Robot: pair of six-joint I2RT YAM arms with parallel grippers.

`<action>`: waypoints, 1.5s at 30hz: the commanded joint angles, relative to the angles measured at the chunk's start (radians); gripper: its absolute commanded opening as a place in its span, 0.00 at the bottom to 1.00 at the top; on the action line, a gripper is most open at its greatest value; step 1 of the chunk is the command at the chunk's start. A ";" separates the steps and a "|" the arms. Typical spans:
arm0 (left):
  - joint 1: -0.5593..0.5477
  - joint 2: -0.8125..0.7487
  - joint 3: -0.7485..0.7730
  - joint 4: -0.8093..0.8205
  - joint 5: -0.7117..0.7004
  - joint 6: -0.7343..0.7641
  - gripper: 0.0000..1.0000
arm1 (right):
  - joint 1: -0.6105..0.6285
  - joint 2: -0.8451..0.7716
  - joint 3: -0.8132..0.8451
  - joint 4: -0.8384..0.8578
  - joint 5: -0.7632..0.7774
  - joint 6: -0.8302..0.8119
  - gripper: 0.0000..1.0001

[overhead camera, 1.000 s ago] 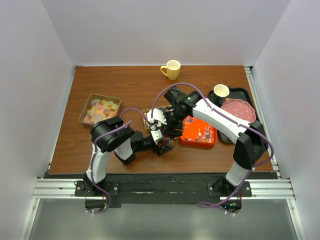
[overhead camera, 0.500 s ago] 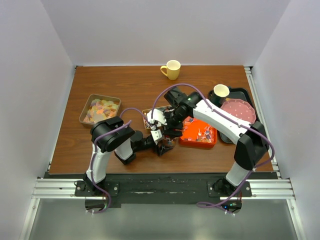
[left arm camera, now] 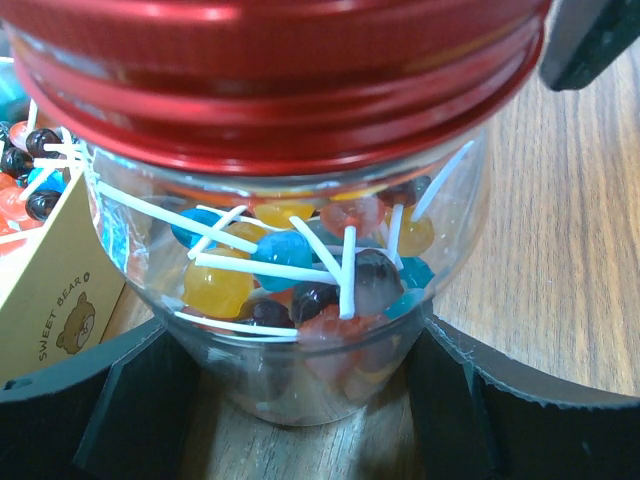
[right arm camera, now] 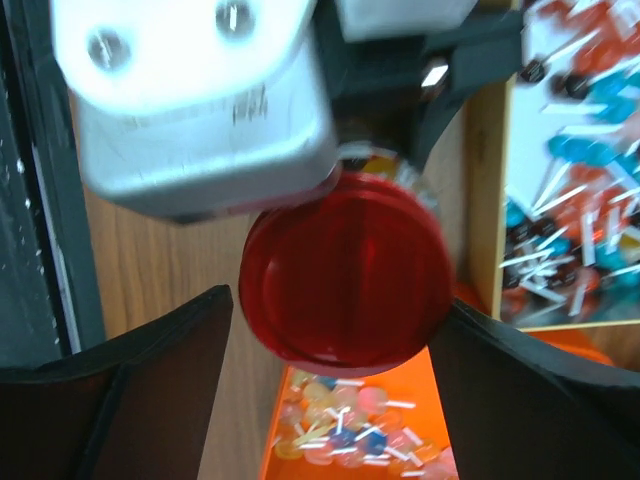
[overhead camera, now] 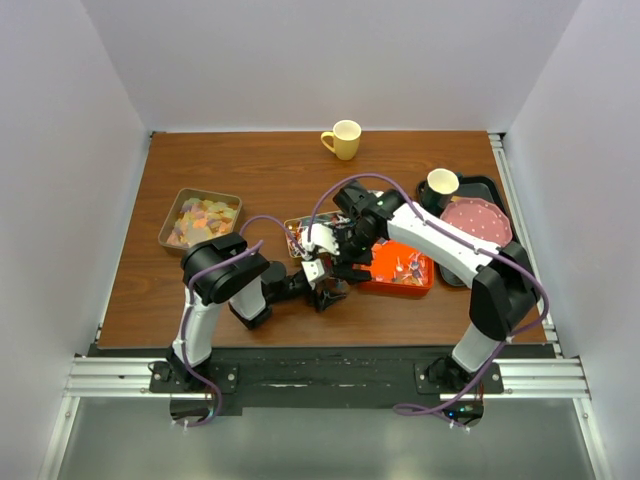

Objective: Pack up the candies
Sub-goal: Screw the bottle lid onto the packing bottle.

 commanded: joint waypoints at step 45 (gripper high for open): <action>-0.011 0.053 -0.009 0.002 -0.113 0.040 0.00 | -0.062 0.030 0.156 -0.305 -0.152 -0.280 0.99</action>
